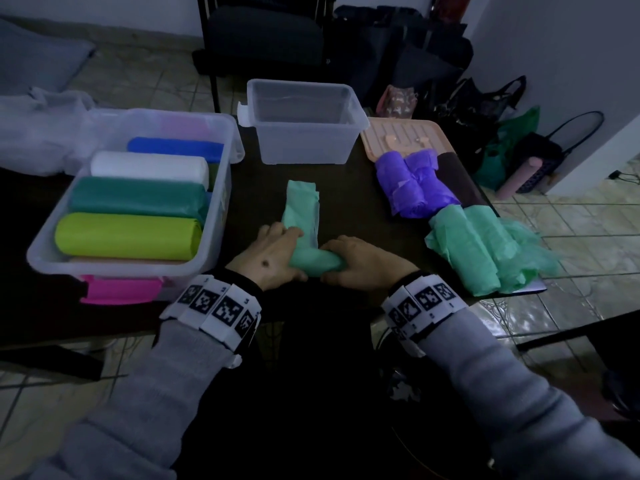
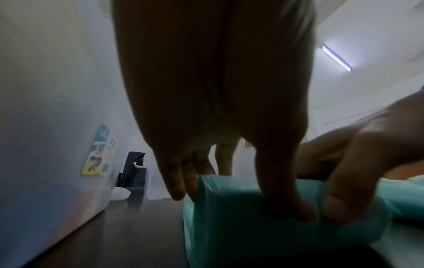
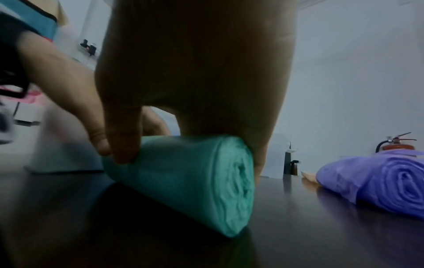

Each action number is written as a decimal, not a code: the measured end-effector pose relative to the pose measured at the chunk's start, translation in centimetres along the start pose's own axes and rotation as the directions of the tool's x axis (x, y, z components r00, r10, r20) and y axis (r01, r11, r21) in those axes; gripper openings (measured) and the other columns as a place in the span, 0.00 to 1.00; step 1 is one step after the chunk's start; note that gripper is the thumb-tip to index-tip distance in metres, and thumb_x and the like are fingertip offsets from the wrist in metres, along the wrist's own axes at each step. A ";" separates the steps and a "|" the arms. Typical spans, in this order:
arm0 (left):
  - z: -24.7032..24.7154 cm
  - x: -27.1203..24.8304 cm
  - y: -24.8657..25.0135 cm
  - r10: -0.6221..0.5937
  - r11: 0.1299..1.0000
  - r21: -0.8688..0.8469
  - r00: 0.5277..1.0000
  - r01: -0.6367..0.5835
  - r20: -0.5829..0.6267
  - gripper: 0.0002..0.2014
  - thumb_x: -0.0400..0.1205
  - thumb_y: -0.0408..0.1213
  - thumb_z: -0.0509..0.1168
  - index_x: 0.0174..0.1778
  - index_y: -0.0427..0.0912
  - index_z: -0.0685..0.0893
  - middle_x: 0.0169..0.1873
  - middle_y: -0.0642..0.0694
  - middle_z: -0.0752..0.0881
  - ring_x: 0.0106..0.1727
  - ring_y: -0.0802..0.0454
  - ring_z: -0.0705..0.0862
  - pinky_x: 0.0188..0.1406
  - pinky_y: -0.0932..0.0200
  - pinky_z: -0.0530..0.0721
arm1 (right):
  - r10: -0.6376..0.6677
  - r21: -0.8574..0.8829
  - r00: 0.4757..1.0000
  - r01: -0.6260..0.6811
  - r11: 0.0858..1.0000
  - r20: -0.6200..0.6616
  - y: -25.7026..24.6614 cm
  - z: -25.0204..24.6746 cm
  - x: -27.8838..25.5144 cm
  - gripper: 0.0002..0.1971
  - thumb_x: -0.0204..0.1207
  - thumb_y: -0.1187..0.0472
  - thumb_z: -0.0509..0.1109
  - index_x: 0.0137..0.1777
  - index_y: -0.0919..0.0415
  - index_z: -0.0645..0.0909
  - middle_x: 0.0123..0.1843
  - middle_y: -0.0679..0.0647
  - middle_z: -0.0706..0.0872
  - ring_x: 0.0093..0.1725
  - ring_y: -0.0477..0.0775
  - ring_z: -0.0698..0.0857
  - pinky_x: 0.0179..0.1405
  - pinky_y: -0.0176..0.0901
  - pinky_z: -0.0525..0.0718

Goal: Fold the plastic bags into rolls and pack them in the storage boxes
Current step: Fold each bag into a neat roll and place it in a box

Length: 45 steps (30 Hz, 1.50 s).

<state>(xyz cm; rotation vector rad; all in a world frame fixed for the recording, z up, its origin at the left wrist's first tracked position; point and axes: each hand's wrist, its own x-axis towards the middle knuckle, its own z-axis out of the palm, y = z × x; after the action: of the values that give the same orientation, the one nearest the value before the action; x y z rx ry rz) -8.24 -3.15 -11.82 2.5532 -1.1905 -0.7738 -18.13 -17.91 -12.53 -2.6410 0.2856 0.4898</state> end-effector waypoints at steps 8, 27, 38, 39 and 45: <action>-0.3 0.6 -0.3 -0.059 0.987 -0.153 0.998 0.057 -0.008 0.23 0.81 0.44 0.66 0.70 0.44 0.70 0.68 0.44 0.72 0.70 0.47 0.69 0.65 0.55 0.69 | 0.058 -0.118 0.998 -0.058 0.991 0.003 -0.4 -1.2 1.4 0.26 0.77 0.42 0.64 0.71 0.56 0.73 0.66 0.57 0.72 0.66 0.57 0.70 0.65 0.53 0.70; 0.4 1.4 -0.1 0.080 0.994 -0.037 0.924 -0.101 -0.375 0.21 0.79 0.37 0.68 0.69 0.44 0.77 0.65 0.46 0.75 0.66 0.49 0.71 0.66 0.55 0.70 | -0.075 -0.081 0.947 0.052 0.995 -0.313 -0.2 1.2 2.0 0.33 0.74 0.61 0.71 0.78 0.60 0.66 0.74 0.58 0.72 0.71 0.59 0.71 0.73 0.46 0.65; 0.3 1.7 0.0 0.099 0.994 0.067 0.967 -0.086 -0.236 0.27 0.74 0.25 0.70 0.69 0.42 0.74 0.64 0.43 0.77 0.66 0.45 0.73 0.61 0.51 0.74 | 0.032 -0.092 0.976 -0.053 0.994 -0.217 -0.9 1.2 1.8 0.37 0.74 0.55 0.72 0.80 0.58 0.61 0.71 0.60 0.66 0.70 0.61 0.68 0.72 0.54 0.69; 0.1 1.7 0.0 0.093 0.995 0.066 0.973 -0.081 -0.212 0.27 0.74 0.26 0.70 0.69 0.42 0.74 0.64 0.43 0.77 0.65 0.45 0.74 0.61 0.51 0.75 | 0.028 -0.119 0.976 -0.055 0.991 -0.216 -1.2 1.2 1.6 0.37 0.74 0.54 0.72 0.81 0.57 0.60 0.71 0.60 0.65 0.70 0.61 0.67 0.71 0.55 0.69; -0.1 2.1 -0.4 -0.021 0.999 -0.042 0.994 0.017 -0.107 0.25 0.75 0.32 0.71 0.68 0.46 0.72 0.63 0.41 0.78 0.61 0.43 0.79 0.59 0.47 0.79 | -0.023 -0.096 0.943 -0.009 0.995 -0.333 -2.4 2.1 0.9 0.31 0.70 0.62 0.75 0.71 0.61 0.67 0.69 0.58 0.69 0.66 0.58 0.70 0.65 0.51 0.73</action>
<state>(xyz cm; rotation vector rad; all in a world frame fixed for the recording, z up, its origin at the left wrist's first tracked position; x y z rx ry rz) -6.79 -4.50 -12.72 2.5409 -1.1074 -0.6486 -17.29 -14.99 -13.74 -2.8116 0.3633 0.0482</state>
